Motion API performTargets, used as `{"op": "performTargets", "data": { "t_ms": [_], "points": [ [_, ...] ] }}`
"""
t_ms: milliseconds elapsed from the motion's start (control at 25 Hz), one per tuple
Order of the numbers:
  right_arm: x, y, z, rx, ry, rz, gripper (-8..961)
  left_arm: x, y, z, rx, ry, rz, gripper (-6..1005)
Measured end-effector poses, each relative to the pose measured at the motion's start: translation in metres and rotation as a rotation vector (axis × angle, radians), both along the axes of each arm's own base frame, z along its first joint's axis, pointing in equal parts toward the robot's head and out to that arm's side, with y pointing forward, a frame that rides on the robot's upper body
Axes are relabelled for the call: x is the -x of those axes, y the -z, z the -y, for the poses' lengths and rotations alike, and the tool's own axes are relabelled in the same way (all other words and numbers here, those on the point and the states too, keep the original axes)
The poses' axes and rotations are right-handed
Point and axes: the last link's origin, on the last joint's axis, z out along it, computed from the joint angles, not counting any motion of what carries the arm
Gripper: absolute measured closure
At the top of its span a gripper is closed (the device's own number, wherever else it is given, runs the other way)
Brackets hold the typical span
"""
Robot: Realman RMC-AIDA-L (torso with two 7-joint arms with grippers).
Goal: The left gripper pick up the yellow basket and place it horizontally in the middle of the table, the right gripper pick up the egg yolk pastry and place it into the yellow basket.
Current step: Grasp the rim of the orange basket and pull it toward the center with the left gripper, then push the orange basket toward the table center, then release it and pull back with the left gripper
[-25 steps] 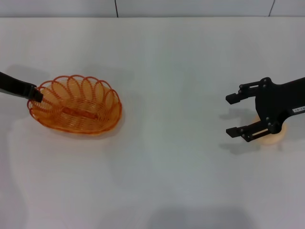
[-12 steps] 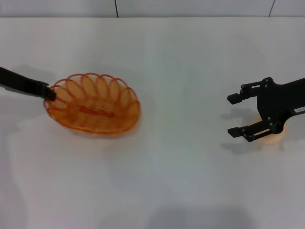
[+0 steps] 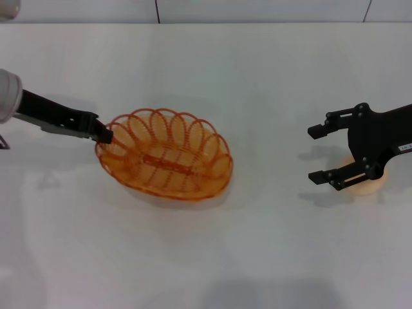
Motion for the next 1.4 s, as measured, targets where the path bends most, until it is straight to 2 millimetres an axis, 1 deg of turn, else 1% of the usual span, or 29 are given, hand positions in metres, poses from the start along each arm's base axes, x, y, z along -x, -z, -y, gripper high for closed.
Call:
{"op": "performTargets", "data": {
  "t_ms": [200,480,600,880,1360,1400],
  "points": [
    [0.0,0.0,0.0,-0.003,-0.014,0.003,151,-0.01,0.01,0.002,0.003,-0.066,0.048,938],
    [0.0,0.0,0.0,-0.004,-0.025,0.004,152,-0.017,0.02,0.002,-0.002,-0.128,0.088,939],
    [-0.001,0.0,0.0,-0.005,-0.028,0.005,152,-0.017,0.024,0.002,-0.005,-0.156,0.11,939],
    [-0.001,-0.001,0.0,-0.013,-0.03,0.005,152,-0.011,0.038,0.002,0.01,-0.192,0.09,936],
    [-0.001,0.0,0.0,-0.012,-0.028,0.005,153,-0.013,0.036,-0.003,-0.026,-0.205,0.119,890],
    [-0.001,0.0,0.0,-0.012,-0.027,0.005,153,-0.013,0.036,-0.003,-0.026,-0.206,0.124,870]
  ]
}}
